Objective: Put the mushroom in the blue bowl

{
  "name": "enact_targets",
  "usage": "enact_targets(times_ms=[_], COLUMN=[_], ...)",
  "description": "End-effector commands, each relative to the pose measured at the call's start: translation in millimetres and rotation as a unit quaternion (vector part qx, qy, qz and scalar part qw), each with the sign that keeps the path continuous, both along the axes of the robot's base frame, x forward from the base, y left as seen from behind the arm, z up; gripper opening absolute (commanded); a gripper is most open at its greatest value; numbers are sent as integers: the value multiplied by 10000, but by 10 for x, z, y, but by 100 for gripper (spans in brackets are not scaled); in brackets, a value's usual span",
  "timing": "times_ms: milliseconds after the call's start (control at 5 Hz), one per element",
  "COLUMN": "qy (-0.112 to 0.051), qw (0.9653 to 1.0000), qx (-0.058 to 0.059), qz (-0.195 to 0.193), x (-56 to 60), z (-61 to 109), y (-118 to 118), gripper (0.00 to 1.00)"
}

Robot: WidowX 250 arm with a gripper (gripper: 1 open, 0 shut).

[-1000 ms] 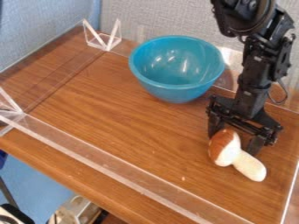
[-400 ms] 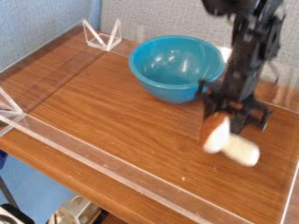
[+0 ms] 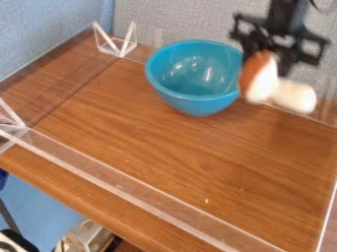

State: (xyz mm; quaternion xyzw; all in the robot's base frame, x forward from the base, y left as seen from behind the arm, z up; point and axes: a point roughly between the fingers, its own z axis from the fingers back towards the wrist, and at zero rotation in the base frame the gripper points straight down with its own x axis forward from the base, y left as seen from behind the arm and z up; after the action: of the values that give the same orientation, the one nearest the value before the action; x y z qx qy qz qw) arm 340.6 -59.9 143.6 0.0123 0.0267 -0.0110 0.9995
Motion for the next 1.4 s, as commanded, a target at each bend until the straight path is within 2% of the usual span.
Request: enact_targets(times_ms=[0,200,600,800,1000,1200], qy=[-293,-168,57,132,257,330], qw=[9994,9997,9995,9997,9984,9993], qx=[-69,-65,-117,-164,-177,-153], qz=[143,177,-272,84,476,123], x=[154,241,358,420,493,377], z=[138,39,-180,-244,-356,-388], y=[230,295,100,-85,-195,-117], gripper=[0,0,0,0,0,0])
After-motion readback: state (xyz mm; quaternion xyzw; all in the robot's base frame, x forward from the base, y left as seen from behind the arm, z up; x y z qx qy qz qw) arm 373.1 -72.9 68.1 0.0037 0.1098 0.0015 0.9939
